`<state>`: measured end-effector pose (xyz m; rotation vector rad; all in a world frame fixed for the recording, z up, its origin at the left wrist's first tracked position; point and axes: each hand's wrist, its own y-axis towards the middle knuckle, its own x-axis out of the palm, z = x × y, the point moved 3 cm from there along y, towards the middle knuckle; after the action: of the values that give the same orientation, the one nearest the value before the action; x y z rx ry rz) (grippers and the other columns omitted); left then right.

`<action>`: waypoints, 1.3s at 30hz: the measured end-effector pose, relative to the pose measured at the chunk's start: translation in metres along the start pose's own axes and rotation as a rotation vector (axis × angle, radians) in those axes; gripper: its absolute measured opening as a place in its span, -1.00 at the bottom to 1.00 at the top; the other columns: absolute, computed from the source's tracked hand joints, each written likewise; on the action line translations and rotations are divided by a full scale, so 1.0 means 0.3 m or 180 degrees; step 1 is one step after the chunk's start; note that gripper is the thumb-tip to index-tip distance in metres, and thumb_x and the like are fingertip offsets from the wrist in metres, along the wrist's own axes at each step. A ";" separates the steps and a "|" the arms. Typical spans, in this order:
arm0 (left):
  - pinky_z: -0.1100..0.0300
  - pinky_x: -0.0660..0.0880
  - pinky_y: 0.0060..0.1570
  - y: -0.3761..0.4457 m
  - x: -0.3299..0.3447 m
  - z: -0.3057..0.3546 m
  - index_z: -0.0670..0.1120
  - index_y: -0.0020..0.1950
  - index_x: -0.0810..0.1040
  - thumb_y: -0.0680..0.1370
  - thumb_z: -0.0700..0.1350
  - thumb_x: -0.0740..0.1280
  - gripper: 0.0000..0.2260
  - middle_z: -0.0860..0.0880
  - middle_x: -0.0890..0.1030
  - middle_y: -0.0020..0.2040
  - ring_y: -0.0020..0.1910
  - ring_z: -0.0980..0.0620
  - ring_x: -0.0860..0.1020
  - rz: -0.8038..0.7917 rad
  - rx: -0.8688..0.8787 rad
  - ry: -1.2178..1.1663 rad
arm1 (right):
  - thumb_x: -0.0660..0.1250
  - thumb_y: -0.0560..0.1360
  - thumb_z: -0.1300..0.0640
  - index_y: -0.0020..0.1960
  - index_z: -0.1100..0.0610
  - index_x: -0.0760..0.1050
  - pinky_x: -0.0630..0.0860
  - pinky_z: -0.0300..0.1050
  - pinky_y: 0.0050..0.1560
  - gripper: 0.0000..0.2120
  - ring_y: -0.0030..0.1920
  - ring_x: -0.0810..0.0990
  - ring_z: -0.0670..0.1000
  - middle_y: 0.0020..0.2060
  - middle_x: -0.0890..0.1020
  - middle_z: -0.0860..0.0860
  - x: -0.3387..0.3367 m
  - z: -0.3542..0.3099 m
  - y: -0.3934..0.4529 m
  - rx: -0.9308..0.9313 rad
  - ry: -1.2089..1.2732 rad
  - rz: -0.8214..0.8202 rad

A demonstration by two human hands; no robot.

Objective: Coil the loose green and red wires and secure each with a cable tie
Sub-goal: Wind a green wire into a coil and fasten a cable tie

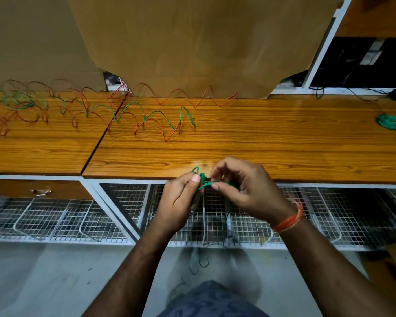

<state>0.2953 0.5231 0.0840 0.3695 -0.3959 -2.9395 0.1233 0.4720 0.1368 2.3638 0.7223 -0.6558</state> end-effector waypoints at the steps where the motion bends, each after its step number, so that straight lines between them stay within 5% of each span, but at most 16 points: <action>1: 0.19 0.21 -0.41 -0.002 0.001 0.004 -0.02 -0.26 0.47 0.66 0.11 0.16 -0.64 0.10 0.38 -0.45 -0.46 0.09 0.31 -0.0115 -0.0086 -0.0116 | 0.49 0.50 0.23 0.08 0.05 0.58 0.46 -0.23 -0.18 -0.80 -0.19 0.55 -0.15 -0.13 0.62 -0.13 -0.007 0.018 0.006 0.0108 0.0141 0.0027; 4: 0.24 0.18 -0.46 -0.001 0.010 0.026 0.01 -0.29 0.50 0.64 0.09 0.21 -0.66 0.04 0.33 -0.47 -0.49 0.08 0.25 -0.0320 -0.0339 -0.0608 | 0.45 0.51 0.11 0.25 -0.03 0.56 0.54 -0.02 -0.14 -0.67 -0.19 0.52 -0.05 -0.01 0.60 -0.12 0.000 0.059 0.015 0.0417 0.0514 0.0103; 7: 0.24 0.07 -0.48 0.011 0.016 0.054 0.00 -0.31 0.44 0.65 0.02 0.20 -0.67 0.03 0.25 -0.50 -0.53 0.09 0.14 -0.0354 -0.0624 -0.1309 | 0.41 0.54 0.04 0.38 -0.02 0.52 0.50 -0.08 -0.11 -0.59 -0.19 0.47 -0.03 0.10 0.56 -0.19 0.049 0.081 0.002 0.0466 0.0673 -0.0101; 11: 0.15 -0.07 -0.46 0.019 0.014 0.054 -0.02 -0.30 0.44 0.64 0.05 0.20 -0.67 0.06 0.19 -0.50 -0.50 0.14 0.06 -0.0366 -0.0897 -0.1799 | 0.34 0.59 0.21 0.23 0.10 0.53 0.48 -0.36 -0.07 -0.78 -0.07 0.59 -0.24 -0.02 0.66 -0.21 0.088 0.096 -0.013 0.0805 0.1546 -0.0164; 14: 0.17 -0.04 -0.44 0.007 0.019 0.034 -0.01 -0.34 0.51 0.66 0.03 0.20 -0.62 0.07 0.21 -0.52 -0.50 0.14 0.07 -0.0268 -0.0979 -0.1679 | 0.26 0.64 0.37 0.11 0.21 0.47 0.46 -0.41 -0.28 -0.89 -0.28 0.57 -0.25 -0.22 0.65 -0.09 0.102 0.100 -0.013 0.1136 0.2147 -0.0237; 17: 0.22 -0.02 -0.44 0.001 0.023 0.021 -0.04 -0.32 0.49 0.61 0.01 0.24 -0.68 0.06 0.21 -0.51 -0.52 0.14 0.08 -0.0235 -0.1081 -0.1720 | 0.39 0.55 0.29 0.10 0.19 0.47 0.33 -0.36 -0.42 -0.83 -0.36 0.48 -0.16 -0.31 0.60 -0.02 0.107 0.108 -0.018 0.1479 0.3090 -0.0289; 21: 0.24 -0.02 -0.46 0.008 0.022 0.026 -0.14 -0.26 0.54 0.58 -0.04 0.22 -0.72 0.04 0.16 -0.49 -0.51 0.11 0.03 -0.0640 -0.1175 -0.1989 | 0.64 0.29 0.10 0.10 0.15 0.51 0.27 -0.31 -0.42 -0.52 -0.35 0.42 -0.09 -0.29 0.56 0.04 0.104 0.137 -0.022 0.1563 0.3721 -0.0328; 26: 0.26 0.05 -0.50 0.020 0.034 0.035 -0.15 -0.20 0.60 0.62 0.09 0.08 -0.56 0.10 0.21 -0.52 -0.56 0.14 0.05 -0.1358 -0.1765 -0.2773 | 0.68 0.27 0.00 0.07 0.15 0.46 0.25 -0.25 -0.38 -0.45 -0.34 0.46 -0.09 -0.30 0.54 0.04 0.127 0.133 -0.019 0.1464 0.3705 -0.0070; 29: 0.26 0.04 -0.51 0.021 0.041 0.025 -0.10 -0.21 0.58 0.62 0.06 0.07 -0.59 0.12 0.23 -0.53 -0.55 0.12 0.02 -0.1492 -0.1950 -0.2994 | 0.51 0.43 0.18 0.04 0.13 0.47 0.42 -0.25 -0.27 -0.72 -0.26 0.52 -0.07 -0.23 0.60 0.08 0.134 0.132 -0.027 0.1474 0.3568 0.0187; 34: 0.32 0.09 -0.52 0.033 0.033 0.023 -0.07 -0.20 0.49 0.62 0.01 0.20 -0.74 0.10 0.16 -0.48 -0.55 0.15 0.06 -0.1500 -0.1715 -0.2884 | 0.35 0.48 0.27 0.04 0.15 0.44 0.45 -0.23 -0.22 -0.84 -0.25 0.53 -0.07 -0.30 0.60 -0.02 0.140 0.131 -0.037 0.1404 0.3415 0.0393; 39: 0.30 -0.01 -0.49 0.041 0.043 0.038 -0.01 -0.29 0.53 0.70 0.08 0.09 -0.56 0.10 0.19 -0.50 -0.55 0.15 0.05 -0.1234 -0.1508 -0.2402 | 0.38 0.49 0.20 0.08 0.16 0.46 0.48 -0.24 -0.32 -0.81 -0.29 0.55 -0.06 -0.27 0.61 0.03 0.113 0.127 -0.035 0.1390 0.3393 0.0251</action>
<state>0.2815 0.5119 0.0953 -0.8241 0.3507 -3.2931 0.1310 0.4662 0.0858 3.0727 0.9470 0.6410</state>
